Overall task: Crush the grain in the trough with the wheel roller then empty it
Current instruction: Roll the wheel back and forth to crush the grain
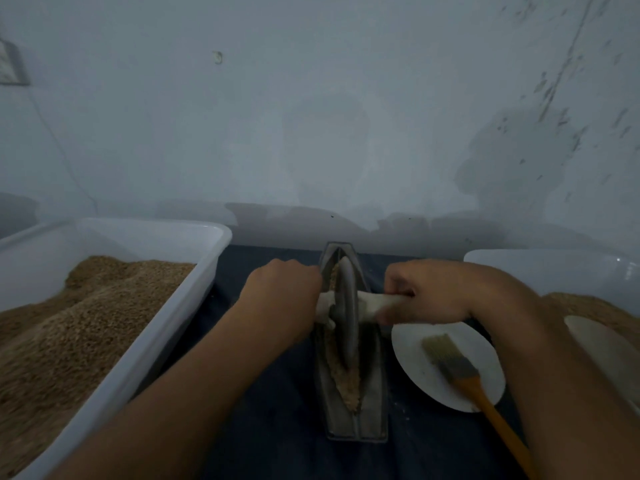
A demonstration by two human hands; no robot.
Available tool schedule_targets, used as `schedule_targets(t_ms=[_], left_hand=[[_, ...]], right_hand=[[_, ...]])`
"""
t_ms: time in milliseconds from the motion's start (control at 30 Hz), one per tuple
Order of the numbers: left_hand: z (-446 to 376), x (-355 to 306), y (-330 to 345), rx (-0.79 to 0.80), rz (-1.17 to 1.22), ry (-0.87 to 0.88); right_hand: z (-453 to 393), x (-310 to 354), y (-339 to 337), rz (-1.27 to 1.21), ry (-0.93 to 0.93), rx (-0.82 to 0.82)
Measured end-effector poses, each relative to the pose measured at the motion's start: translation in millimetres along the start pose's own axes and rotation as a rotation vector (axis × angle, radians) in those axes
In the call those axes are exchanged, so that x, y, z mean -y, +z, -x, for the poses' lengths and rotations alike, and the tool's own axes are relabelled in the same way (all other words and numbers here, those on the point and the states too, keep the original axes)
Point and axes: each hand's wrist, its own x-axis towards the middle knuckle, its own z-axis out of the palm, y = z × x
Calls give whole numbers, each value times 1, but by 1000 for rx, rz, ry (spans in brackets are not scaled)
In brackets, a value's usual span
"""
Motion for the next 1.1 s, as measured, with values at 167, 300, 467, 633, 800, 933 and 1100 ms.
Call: schedule_targets(t_ms=[167,300,467,633,800,933,1100], left_hand=[[-26,10,21,-54,187,-49],[-37,13,42,-271,91,-18],[-43,18,62,-274,82,-16],[-38,15,52,-249,36,-35],[-18,4,23,-114,-30,-117],[-2,-7,6,-60,-139,-114],[14,-10,-9,-1,-157,-85]], right_hand=[[-31,-18,21,-78,15,-148],[-46,-24,36,-73,22,-378],[-54,-18,47,98,26,-617],[-50,-14,40,78,33,-516],[-23,-8,14,-38,28,-200],[1,7,-1,31,12,-76],[27,26,-13,82,12,-16]])
